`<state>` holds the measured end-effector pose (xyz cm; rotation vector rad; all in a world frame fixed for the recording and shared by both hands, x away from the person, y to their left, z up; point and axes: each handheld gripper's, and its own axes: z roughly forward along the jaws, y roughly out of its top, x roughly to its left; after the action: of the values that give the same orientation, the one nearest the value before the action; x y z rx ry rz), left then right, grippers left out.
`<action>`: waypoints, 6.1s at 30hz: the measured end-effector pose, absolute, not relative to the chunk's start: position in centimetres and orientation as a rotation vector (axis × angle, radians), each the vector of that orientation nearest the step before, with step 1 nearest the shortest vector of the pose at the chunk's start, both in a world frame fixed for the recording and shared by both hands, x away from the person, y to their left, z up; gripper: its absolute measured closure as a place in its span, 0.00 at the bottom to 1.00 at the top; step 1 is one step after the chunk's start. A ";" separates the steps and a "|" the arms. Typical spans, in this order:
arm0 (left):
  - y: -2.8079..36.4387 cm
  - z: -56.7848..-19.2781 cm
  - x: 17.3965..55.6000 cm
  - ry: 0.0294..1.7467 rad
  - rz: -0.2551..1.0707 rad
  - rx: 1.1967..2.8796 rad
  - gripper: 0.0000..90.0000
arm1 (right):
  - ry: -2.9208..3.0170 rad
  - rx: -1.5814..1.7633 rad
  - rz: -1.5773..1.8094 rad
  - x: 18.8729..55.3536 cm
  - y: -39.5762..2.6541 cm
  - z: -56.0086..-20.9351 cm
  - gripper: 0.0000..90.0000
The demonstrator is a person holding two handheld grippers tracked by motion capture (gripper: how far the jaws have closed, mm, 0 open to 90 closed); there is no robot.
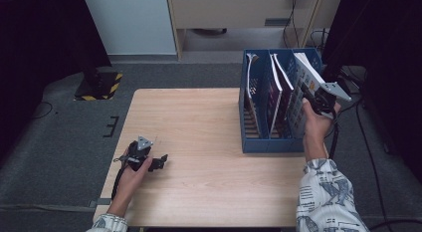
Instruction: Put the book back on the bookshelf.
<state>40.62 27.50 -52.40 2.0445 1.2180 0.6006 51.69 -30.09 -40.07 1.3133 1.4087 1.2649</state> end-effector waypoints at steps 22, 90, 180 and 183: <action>27.5 -52.3 40.6 1.220 0.614 2.049 0.06 | 1.517 1.281 1.274 50.8 -29.6 -40.2 0.82; 27.2 -52.3 40.7 1.208 0.600 2.044 0.06 | 1.462 1.194 1.167 52.0 -29.2 -40.6 0.81; 26.9 -53.4 41.0 1.247 0.549 2.103 0.05 | 1.630 1.295 1.239 47.0 -30.4 -40.4 0.20; 26.9 -53.4 41.0 1.253 0.545 2.101 0.04 | 1.634 1.291 1.237 46.8 -30.4 -40.3 0.20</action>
<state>40.99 26.92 -53.41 2.1008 1.2526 0.5449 46.77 -30.36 -40.34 1.2905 1.6339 1.2375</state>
